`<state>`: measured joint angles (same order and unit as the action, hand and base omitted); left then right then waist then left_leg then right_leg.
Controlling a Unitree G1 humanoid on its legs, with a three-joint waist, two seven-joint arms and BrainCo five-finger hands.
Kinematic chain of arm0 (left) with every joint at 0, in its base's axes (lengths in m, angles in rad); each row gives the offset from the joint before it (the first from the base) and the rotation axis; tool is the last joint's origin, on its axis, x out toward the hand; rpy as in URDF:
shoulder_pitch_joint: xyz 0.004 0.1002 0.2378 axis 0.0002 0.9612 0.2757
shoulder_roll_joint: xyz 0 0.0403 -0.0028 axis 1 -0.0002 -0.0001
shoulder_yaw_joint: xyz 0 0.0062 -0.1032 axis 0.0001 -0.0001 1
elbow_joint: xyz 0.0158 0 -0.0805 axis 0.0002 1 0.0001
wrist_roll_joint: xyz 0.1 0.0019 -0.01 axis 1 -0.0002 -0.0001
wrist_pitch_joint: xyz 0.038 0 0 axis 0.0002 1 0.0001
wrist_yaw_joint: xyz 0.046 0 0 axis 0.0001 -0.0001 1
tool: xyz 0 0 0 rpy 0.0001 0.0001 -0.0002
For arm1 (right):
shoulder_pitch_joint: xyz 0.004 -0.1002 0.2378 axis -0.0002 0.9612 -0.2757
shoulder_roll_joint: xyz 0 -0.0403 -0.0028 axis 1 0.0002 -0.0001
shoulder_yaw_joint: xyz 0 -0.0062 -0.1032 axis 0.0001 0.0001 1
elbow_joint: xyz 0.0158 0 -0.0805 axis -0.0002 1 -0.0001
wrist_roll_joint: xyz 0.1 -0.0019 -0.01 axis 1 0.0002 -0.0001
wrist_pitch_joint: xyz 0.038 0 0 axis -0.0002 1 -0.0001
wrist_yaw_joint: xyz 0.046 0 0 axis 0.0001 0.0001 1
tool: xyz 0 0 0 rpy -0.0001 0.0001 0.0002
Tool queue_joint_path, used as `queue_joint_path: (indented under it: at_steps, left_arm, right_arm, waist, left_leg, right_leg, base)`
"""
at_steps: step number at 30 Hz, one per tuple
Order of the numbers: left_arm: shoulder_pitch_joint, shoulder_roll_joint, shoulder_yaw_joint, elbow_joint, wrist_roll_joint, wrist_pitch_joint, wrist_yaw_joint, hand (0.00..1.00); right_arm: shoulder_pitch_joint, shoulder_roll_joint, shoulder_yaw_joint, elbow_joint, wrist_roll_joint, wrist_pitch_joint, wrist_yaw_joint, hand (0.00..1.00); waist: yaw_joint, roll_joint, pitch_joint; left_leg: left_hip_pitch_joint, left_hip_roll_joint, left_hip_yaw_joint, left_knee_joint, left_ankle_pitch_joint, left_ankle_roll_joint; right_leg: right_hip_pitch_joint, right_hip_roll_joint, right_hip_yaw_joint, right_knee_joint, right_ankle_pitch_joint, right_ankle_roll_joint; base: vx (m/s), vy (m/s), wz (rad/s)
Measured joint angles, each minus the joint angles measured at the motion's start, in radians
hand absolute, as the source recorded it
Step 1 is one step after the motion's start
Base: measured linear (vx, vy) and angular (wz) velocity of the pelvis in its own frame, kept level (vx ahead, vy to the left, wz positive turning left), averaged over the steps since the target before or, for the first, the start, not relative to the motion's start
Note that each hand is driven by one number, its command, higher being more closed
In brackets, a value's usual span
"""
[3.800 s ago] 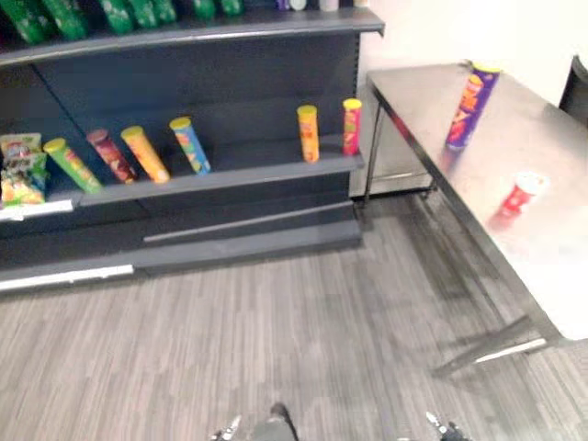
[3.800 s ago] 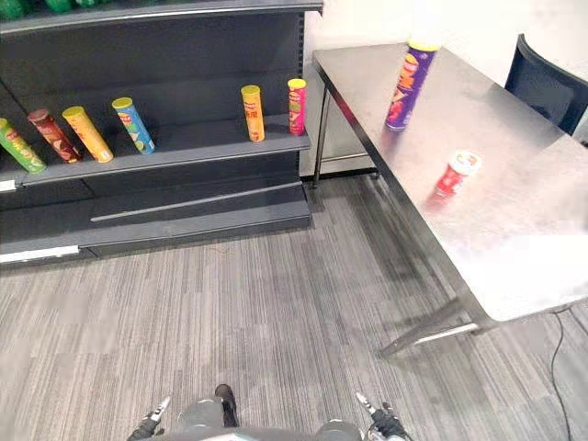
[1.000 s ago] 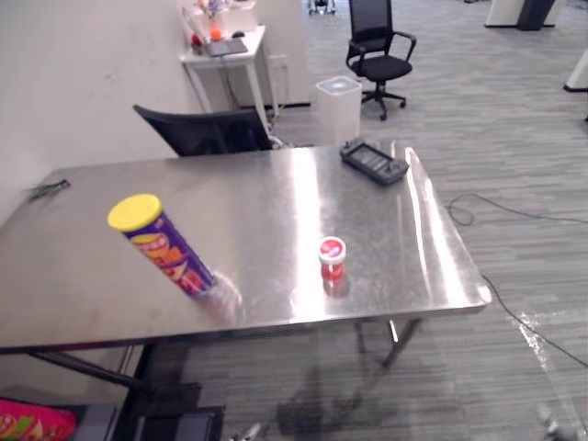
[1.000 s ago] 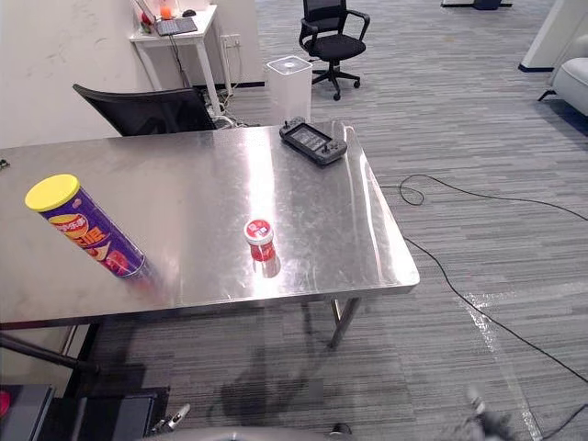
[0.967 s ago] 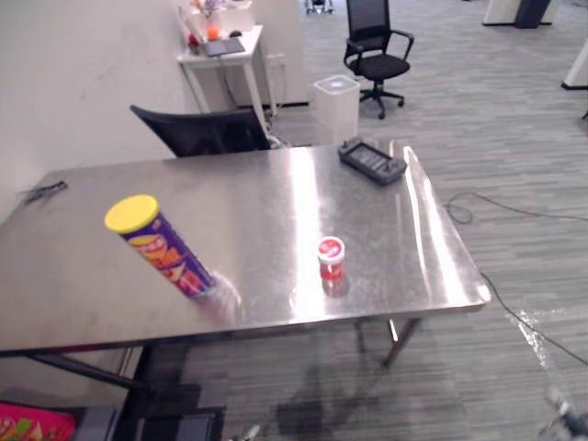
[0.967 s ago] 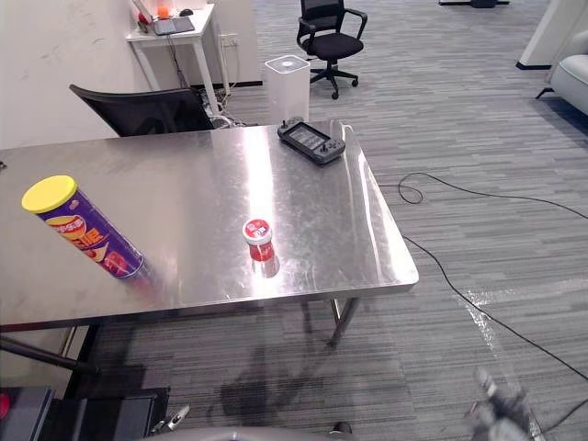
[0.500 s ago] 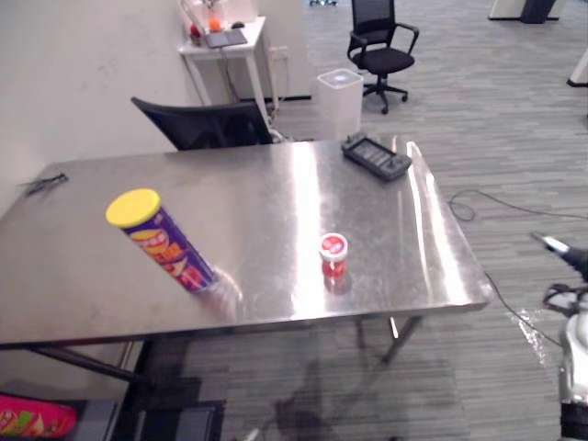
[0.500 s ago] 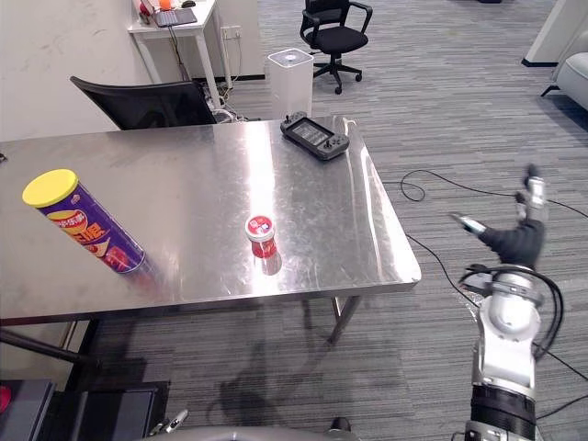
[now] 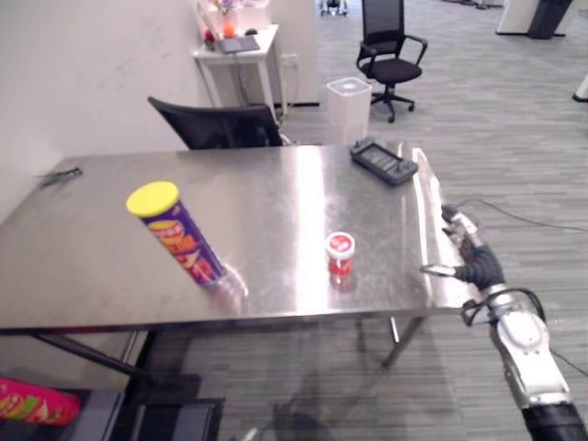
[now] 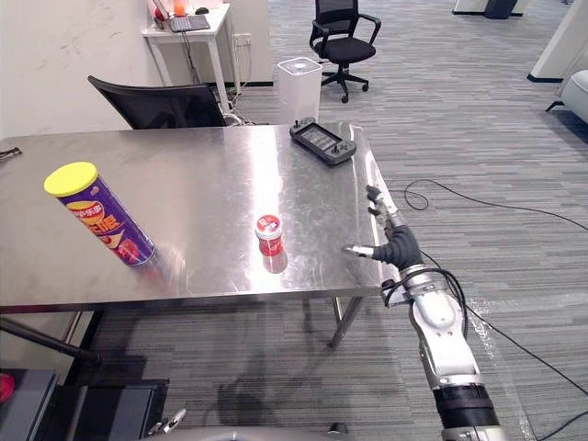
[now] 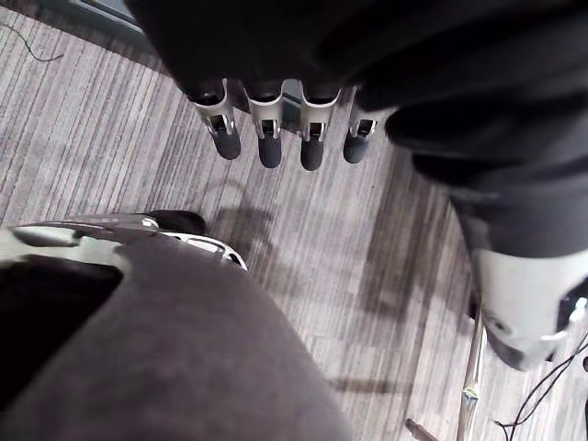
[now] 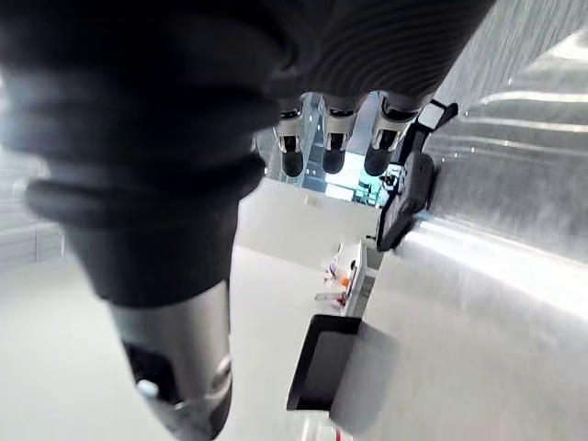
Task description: Put the gum and the chips on the shelf.
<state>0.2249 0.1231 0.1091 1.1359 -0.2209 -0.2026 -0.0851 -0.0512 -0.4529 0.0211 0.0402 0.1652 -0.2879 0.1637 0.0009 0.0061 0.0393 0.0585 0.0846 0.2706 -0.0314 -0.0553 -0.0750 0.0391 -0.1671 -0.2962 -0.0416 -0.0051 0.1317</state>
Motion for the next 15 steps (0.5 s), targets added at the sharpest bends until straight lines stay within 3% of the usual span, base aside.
queue_joint_path:
  at_steps: [11, 15]
  left_arm:
    - [0.003, 0.01, -0.034, 0.009, 0.001, 0.01, 0.001, 0.0]
    - [0.003, 0.009, -0.036, 0.009, 0.001, 0.011, 0.002, 0.0]
  right_arm:
    - [-0.133, 0.03, 0.165, 0.183, 0.035, 0.043, 0.0, 0.0]
    - [-0.155, 0.063, 0.191, 0.232, 0.041, 0.06, -0.002, 0.0]
  waist:
    - [0.011, 0.003, -0.002]
    - [0.03, 0.002, -0.003]
  left_leg:
    - [-0.002, -0.003, -0.005, -0.002, 0.002, 0.001]
    - [-0.001, -0.004, -0.006, -0.002, 0.003, 0.003]
  right_leg:
    - [0.01, 0.004, -0.005, -0.011, 0.01, 0.009]
    - [0.016, 0.005, -0.005, -0.02, 0.018, 0.008]
  base:
    - [0.0, 0.001, 0.01]
    - [0.0, 0.0, 0.0]
